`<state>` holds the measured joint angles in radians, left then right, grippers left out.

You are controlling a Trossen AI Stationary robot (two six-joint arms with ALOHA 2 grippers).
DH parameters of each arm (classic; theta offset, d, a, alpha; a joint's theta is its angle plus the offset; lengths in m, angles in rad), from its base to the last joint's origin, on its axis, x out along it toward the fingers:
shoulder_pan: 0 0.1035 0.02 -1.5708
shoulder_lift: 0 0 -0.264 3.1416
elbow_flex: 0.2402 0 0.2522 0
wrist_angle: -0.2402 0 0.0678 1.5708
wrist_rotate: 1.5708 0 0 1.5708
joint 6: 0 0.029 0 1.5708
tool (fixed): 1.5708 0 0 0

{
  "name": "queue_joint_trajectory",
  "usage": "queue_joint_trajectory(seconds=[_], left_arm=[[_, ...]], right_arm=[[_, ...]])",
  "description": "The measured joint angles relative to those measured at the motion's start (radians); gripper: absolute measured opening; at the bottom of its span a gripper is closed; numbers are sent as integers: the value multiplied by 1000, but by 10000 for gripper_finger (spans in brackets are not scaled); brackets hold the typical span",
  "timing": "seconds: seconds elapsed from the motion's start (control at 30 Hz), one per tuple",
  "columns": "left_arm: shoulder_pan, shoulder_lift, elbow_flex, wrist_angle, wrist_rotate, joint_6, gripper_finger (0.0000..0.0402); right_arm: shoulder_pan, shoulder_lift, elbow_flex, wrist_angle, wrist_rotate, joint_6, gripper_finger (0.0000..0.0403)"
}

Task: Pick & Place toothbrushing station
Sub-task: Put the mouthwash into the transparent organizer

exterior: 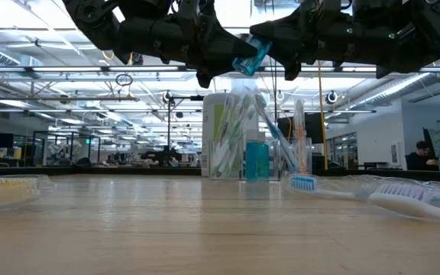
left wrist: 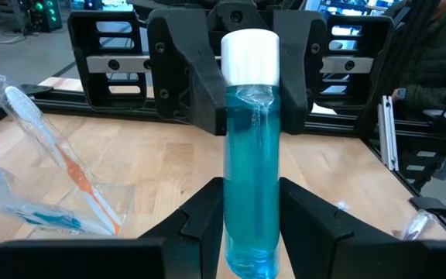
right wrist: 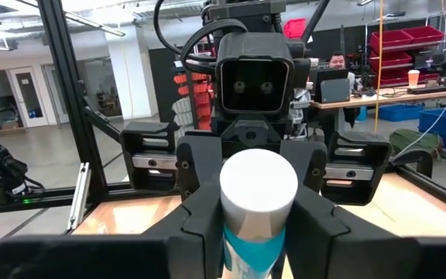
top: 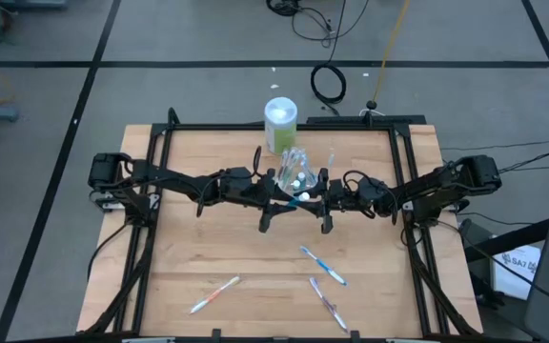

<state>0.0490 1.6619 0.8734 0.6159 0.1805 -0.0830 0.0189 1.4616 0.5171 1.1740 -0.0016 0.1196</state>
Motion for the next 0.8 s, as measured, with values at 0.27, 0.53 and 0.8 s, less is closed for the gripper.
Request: queue_joint_trajectory(seconds=[0.27, 0.53, 0.8], left_arm=[[0, 0, 0, 12, -17, 1, 136], [0, 0, 0, 4, -19, 2, 199], [10, -63, 0, -122, -75, 1, 223]], right_arm=[[-1, 2, 0, -13, 1, 0, 87], [-8, 2, 0, -13, 3, 0, 95], [-37, -10, 0, -89, -1, 34, 94]])
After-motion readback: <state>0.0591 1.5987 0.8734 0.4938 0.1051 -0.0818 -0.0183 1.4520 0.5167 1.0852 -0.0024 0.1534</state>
